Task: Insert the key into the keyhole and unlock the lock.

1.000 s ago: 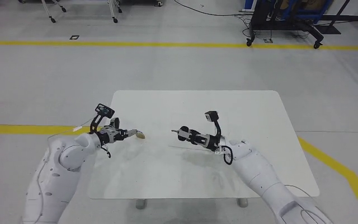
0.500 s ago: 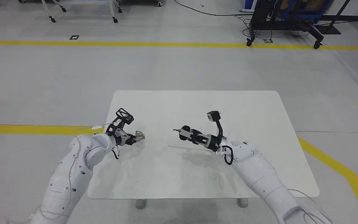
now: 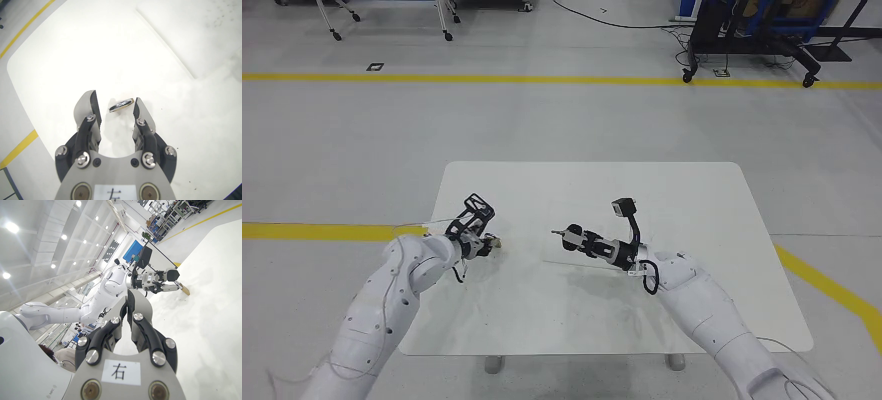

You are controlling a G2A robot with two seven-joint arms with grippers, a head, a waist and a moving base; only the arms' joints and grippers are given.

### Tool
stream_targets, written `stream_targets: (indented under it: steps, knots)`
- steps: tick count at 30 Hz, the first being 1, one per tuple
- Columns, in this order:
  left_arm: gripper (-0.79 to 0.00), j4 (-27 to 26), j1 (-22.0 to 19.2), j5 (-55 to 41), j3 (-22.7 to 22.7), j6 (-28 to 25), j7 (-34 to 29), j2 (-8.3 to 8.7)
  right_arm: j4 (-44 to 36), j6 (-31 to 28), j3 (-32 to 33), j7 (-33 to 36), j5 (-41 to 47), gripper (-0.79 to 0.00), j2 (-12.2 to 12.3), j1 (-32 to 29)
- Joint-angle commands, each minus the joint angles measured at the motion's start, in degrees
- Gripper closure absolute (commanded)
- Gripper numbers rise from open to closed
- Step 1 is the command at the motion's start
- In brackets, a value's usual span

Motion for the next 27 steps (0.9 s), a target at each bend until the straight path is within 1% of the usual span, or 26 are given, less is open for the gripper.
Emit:
stream_targets:
  steps: [1, 2, 11, 16, 21, 23, 24, 26, 27]
  knots:
    - [-0.040, 0.1, -0.1, -0.2, 0.2, -0.4, -0.8, -0.02, 0.0, 0.0, 0.0, 0.0, 0.0, 0.000, 0.0, 0.0]
    - [0.000, 0.2, -0.2, -0.4, 0.2, -0.5, -1.2, -0.04, 0.0, 0.0, 0.0, 0.0, 0.0, 0.000, 0.0, 0.0]
    - [0.000, 0.1, -0.5, -1.9, 0.2, 0.0, -3.2, -0.13, 0.0, 0.0, 0.0, 0.0, 0.0, 0.000, 0.0, 0.0]
    - [0.000, 0.1, -0.7, -2.4, 0.5, 1.7, -2.8, -0.35, 0.0, 0.0, 0.0, 0.0, 0.0, 0.000, 0.0, 0.0]
    - [0.000, 1.0, -1.4, -4.0, 1.0, 2.0, -2.9, -0.67, 0.0, 0.0, 0.0, 0.0, 0.0, 0.000, 0.0, 0.0]
    - [-0.175, 1.2, -1.7, -4.5, 1.3, 2.4, -3.0, -0.81, 0.0, 0.0, 0.0, 0.0, 0.0, 0.000, 0.0, 0.0]
    - [-0.194, 1.3, -1.8, -4.6, 1.3, 2.5, -3.0, -0.85, 0.0, 0.0, 0.0, 0.0, 0.0, 0.000, 0.0, 0.0]
    - [-0.274, 1.4, -2.1, -4.8, 1.4, 3.0, -3.0, -0.95, 0.0, 0.0, 0.0, 0.0, 0.0, 0.000, 0.0, 0.0]
    - [-0.296, 1.4, -2.1, -4.9, 1.5, 3.1, -3.0, -0.97, 0.0, 0.0, 0.0, 0.0, 0.0, 0.000, 0.0, 0.0]
